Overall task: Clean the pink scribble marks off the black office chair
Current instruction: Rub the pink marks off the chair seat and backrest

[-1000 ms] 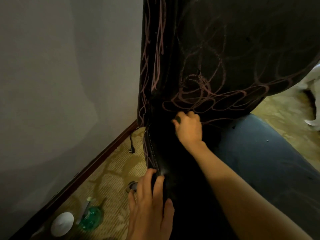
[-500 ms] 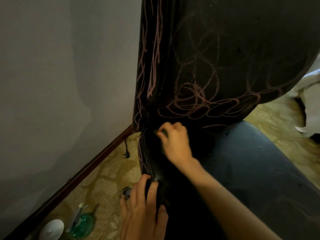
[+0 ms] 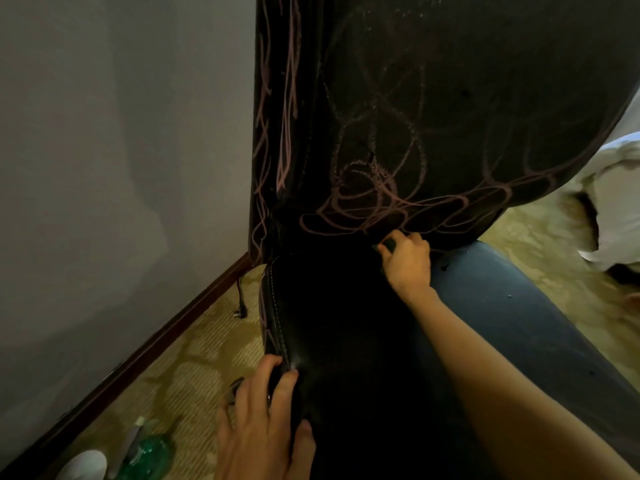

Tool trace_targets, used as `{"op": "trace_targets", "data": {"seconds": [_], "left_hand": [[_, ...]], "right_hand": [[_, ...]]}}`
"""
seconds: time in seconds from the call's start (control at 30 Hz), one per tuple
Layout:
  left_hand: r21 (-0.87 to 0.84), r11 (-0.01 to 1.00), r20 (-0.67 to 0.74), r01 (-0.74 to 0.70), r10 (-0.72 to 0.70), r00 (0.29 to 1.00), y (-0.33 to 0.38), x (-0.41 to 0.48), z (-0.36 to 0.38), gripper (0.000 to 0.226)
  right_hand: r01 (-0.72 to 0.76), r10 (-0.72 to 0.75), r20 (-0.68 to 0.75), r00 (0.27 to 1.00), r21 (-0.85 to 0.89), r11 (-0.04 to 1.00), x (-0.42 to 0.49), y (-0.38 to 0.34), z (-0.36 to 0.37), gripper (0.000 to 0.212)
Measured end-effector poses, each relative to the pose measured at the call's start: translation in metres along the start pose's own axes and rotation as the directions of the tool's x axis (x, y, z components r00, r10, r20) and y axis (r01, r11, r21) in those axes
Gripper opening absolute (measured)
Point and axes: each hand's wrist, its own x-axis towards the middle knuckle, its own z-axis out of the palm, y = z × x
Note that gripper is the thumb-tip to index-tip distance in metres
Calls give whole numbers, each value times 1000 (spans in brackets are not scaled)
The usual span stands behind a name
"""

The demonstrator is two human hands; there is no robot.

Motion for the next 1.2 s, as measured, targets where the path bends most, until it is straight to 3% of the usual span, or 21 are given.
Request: {"op": "trace_targets", "data": {"seconds": [0.1,0.23,0.33,0.4,0.5,0.57,0.7,0.8,0.93,1.07,1.2], "left_hand": [[4,1000,9,9,-9,1000,2,0,-2,53],[-25,999,84,25,-23,996,3,1,-11,53],[-39,998,101,50,-46,994,4,-1,-13,50],[-21,997,131,77,-74,989,8,-2,-14,60],[0,986,277,166,-160,947,13,-1,-22,76],[-12,981,285,194,-183,941,16,-1,-27,79],[-18,985,261,173,-163,951,14,-6,-28,81],[-59,984,232,171,-153,961,14,-7,-26,79],[-103,980,235,172,-144,961,13,-7,-26,74],[-109,986,206,124,-99,973,11,-7,-27,77],[-85,995,126,58,-47,991,13,-11,-34,75]], "right_hand": [[-27,27,17,999,7,1000,2,0,0,29],[0,-1,4,1000,220,976,-13,-6,-14,18],[203,-200,-40,979,298,933,-59,-32,-29,13],[336,-352,-9,936,328,883,-100,-58,-36,14],[443,-480,44,876,317,838,-148,-90,-35,17],[491,-518,53,854,250,835,-157,-94,-28,18],[419,-427,9,904,181,890,-132,-63,-19,15],[241,-241,-6,970,88,967,-108,-14,-26,16],[55,-55,-4,998,20,998,-93,37,-41,16],[-25,16,65,998,153,988,-93,37,-56,15],[98,-85,-53,995,322,942,-142,35,-104,8]]}}
